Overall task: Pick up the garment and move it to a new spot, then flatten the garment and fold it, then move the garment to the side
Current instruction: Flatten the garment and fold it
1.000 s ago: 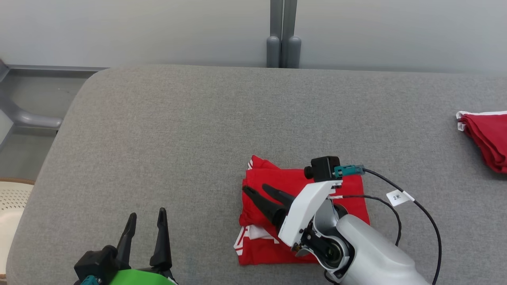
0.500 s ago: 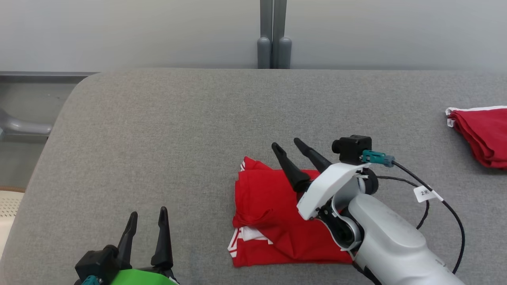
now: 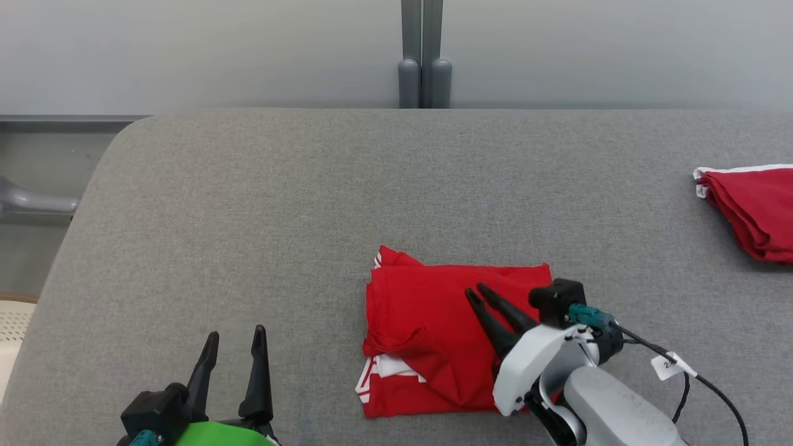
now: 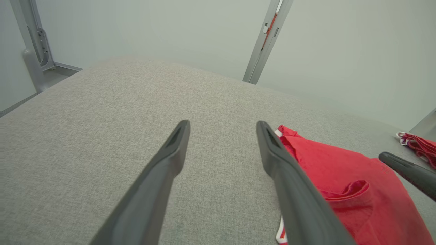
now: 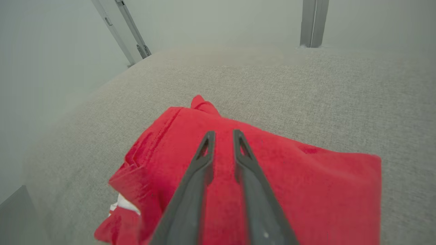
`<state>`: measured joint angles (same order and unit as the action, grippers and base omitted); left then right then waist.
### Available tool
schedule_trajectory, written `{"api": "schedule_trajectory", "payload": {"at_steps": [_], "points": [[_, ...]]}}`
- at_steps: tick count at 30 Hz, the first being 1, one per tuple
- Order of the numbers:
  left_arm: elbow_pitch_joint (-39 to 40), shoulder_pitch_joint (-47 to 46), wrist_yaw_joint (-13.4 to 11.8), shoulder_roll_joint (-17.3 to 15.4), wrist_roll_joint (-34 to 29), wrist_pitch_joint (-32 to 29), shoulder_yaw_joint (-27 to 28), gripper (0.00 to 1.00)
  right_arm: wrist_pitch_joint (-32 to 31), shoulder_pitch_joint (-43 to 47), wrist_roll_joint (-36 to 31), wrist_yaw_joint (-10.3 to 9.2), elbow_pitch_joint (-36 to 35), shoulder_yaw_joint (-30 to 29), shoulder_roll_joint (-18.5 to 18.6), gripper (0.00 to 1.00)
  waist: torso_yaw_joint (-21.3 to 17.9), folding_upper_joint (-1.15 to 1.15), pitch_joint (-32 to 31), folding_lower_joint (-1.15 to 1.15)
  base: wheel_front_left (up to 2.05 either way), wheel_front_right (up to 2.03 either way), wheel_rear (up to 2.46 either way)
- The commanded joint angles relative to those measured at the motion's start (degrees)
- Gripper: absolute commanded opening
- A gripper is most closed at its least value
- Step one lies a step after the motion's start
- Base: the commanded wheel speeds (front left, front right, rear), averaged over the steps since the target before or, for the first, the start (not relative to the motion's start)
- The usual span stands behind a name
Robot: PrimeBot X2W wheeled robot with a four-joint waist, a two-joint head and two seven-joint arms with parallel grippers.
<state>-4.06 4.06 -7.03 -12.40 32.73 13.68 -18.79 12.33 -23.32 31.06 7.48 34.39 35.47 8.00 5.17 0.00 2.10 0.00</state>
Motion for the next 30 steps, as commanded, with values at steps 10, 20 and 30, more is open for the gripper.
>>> {"api": "schedule_trajectory", "payload": {"at_steps": [10,20,30], "points": [[0.55,-0.83,-0.45,-1.21,0.09,-0.47,0.14,1.00,1.48,1.03,-2.38,0.02,8.83,6.21,-3.27,0.00,3.54,0.00,-0.05,0.00,0.00,0.00,0.00],[1.03,0.24,-1.06,-1.76,0.50,-0.65,0.17,1.00,2.10,0.53,2.68,0.01,11.05,19.80,-4.93,0.00,5.17,0.00,-0.61,0.00,0.00,0.00,0.00],[1.91,0.75,-1.62,-2.11,0.55,-0.19,0.83,1.00,2.86,-2.29,0.37,0.01,4.09,13.15,-4.70,0.00,2.61,0.00,-0.79,0.00,0.00,0.00,0.00]]}}
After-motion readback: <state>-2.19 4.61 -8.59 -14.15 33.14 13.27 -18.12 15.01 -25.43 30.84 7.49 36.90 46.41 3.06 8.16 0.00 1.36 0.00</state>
